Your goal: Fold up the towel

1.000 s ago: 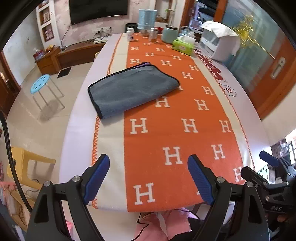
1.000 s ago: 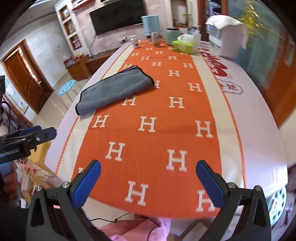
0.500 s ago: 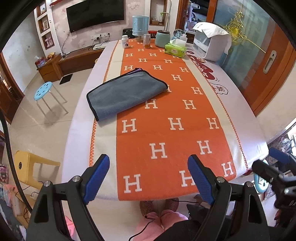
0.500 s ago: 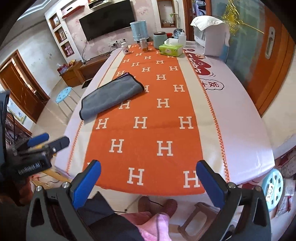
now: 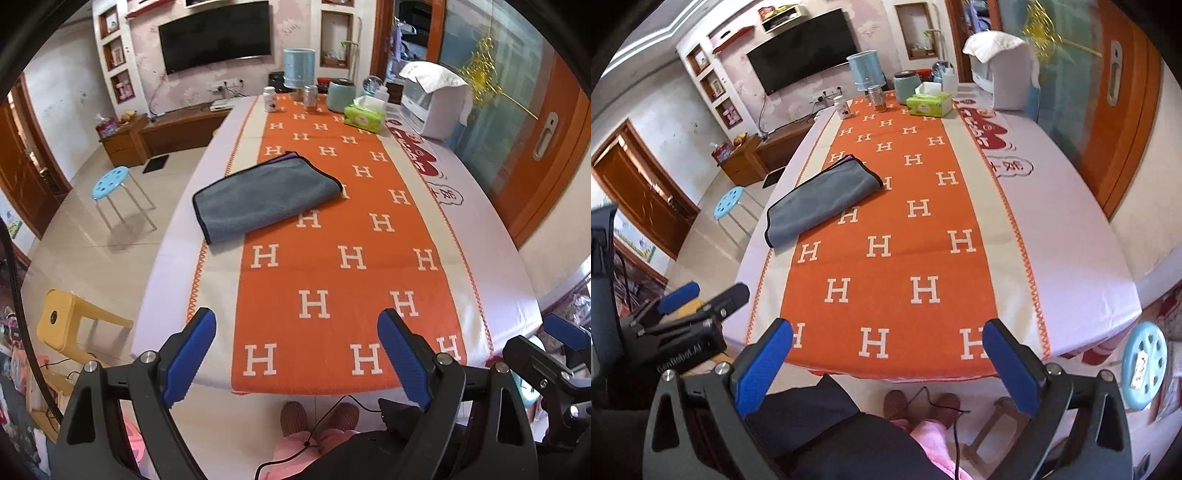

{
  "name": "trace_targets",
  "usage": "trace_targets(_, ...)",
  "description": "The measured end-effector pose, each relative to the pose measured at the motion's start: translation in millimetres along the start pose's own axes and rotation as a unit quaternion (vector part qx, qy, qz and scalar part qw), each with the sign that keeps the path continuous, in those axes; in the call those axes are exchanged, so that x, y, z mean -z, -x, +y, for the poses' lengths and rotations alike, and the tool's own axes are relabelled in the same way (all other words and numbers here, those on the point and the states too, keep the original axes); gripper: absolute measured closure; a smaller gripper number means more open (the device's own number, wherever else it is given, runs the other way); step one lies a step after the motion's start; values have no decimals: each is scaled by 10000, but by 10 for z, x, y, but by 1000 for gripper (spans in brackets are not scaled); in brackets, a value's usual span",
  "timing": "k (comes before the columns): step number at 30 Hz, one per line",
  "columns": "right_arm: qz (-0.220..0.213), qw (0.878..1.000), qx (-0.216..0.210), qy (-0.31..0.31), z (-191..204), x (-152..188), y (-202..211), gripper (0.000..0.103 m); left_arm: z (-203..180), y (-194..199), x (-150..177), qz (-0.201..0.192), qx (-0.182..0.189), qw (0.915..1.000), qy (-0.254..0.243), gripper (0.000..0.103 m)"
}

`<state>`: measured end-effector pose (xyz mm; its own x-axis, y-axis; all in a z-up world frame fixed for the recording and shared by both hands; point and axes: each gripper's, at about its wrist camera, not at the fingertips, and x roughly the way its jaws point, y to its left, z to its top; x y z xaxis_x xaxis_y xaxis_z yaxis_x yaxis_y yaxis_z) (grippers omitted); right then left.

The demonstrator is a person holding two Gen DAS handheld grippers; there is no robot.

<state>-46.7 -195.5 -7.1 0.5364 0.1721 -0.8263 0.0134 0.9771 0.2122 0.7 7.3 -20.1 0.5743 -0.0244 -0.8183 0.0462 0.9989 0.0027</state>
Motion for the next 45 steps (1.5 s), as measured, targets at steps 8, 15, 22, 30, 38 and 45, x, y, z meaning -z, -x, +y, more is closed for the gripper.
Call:
trace_targets(8, -167, 9998, 90, 77, -23, 9, 38, 0, -27, 97, 10, -319, -238, 9991, 119, 11)
trace_targets(15, -183, 9998, 86, 52, -44, 17, 14, 0, -88, 102, 0, -373, -314, 9988, 23, 9)
trace_targets(22, -146, 9998, 98, 8, -47, 37, 4, 0, -123, 107, 3, -379, -446, 9983, -59, 6)
trace_targets(30, -145, 9998, 104, 2, -52, 36, 0, 0, -123, 107, -4, -415, -424, 9982, -66, 1)
trace_targets(38, -101, 9999, 131, -36, -98, 3, -46, 0, -95, 118, -38, -438, -443, 9981, 0, 1)
trace_targets(45, -105, 9999, 132, -34, -91, 4, -46, 0, -92, 113, -52, -447, -434, 9981, 23, 1)
